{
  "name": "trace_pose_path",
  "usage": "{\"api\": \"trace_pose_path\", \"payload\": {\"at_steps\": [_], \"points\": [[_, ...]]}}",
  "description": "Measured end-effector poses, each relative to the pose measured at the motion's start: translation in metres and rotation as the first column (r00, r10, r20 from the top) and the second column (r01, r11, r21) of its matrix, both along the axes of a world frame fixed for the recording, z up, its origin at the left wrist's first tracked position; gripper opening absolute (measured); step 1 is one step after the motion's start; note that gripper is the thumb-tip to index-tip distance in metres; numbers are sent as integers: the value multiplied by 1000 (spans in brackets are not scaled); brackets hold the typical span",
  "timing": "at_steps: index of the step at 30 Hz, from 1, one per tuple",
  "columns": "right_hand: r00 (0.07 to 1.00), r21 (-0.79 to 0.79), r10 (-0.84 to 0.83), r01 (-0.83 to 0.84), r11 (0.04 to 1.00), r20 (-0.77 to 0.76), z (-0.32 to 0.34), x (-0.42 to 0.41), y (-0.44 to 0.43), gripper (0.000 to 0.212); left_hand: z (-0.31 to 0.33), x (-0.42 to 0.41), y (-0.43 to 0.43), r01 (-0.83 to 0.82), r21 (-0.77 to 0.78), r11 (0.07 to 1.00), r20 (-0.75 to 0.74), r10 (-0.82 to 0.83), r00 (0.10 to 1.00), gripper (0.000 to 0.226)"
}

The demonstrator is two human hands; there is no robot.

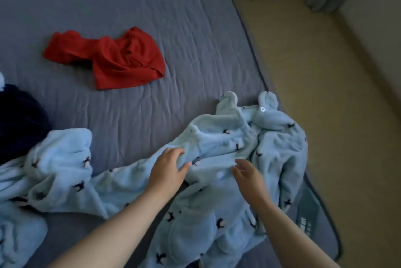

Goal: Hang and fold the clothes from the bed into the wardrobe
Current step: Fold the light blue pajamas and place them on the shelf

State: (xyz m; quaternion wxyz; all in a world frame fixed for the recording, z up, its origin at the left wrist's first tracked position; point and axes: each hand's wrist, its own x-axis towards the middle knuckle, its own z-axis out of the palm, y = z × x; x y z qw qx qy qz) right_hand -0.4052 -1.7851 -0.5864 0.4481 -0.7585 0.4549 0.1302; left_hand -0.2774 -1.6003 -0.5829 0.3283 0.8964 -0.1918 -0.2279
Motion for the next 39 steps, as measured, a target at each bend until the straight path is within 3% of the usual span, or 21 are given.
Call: {"api": "trace_pose_path", "payload": {"at_steps": [4, 6, 9, 11, 12, 15, 17, 20, 23, 25, 27, 28, 29, 34, 36, 39], "points": [[996, -132, 91, -88, 987, 16, -19, -11, -60, 15, -30, 1, -59, 72, 41, 997, -24, -71, 997, 39], [995, -252, 91, -76, 965, 48, -28, -9, -84, 25, -43, 10, -80, 92, 45, 995, 28, -93, 995, 39], [998, -504, 6, 24, 863, 58, -35, 3, -123, 21, -59, 35, -113, 84, 94, 992, 141, -97, 985, 40], [999, -631, 19, 13, 775, 43, -42, 15, -151, 21, -68, 56, -132, 23, 162, 987, 188, -53, 981, 49], [999, -653, 35, -33, 756, -10, -47, 21, -165, 32, -73, 66, -142, -17, 202, 979, 162, -17, 987, 56], [981, -553, 69, -159, 818, -179, -57, 37, -196, 74, -89, 82, -158, -14, 338, 941, -73, 42, 996, 75], [953, -467, 96, -227, 855, -289, -62, 43, -207, 91, -95, 77, -162, 22, 328, 944, -129, 22, 991, 70], [909, -306, 118, -254, 918, -401, -58, 47, -205, 73, -89, 64, -157, -40, 180, 983, -168, 71, 983, 45], [943, -105, 128, -168, 980, -307, -47, 36, -189, 47, -70, 53, -145, -20, 88, 996, -269, 43, 962, 31], [988, 125, 24, -5, 992, -153, -28, 27, -177, 54, -50, 50, -135, 5, 34, 999, -299, 5, 954, 26], [984, 446, -169, 175, 878, -53, -7, 18, -167, 69, -21, 47, -120, 33, -3, 999, -347, -32, 937, 32], [965, 530, -255, 248, 811, -60, 1, 15, -161, 72, -8, 46, -112, 52, -7, 999, -359, -51, 932, 36], [950, 545, -298, 298, 784, -90, 10, 13, -153, 72, 6, 44, -103, 68, -5, 998, -356, -66, 932, 37], [963, 422, -183, 252, 871, -197, 61, -1, -105, 50, 88, 34, -57, -35, -72, 997, -344, 8, 939, 35], [982, 360, -150, 183, 915, -118, 92, -9, -94, 41, 120, 32, -39, -79, -112, 991, -393, 29, 919, 35], [977, 164, -131, 104, 981, 166, 153, -23, -84, 24, 174, 21, -12, -79, -158, 984, -384, 12, 923, 38]]}}
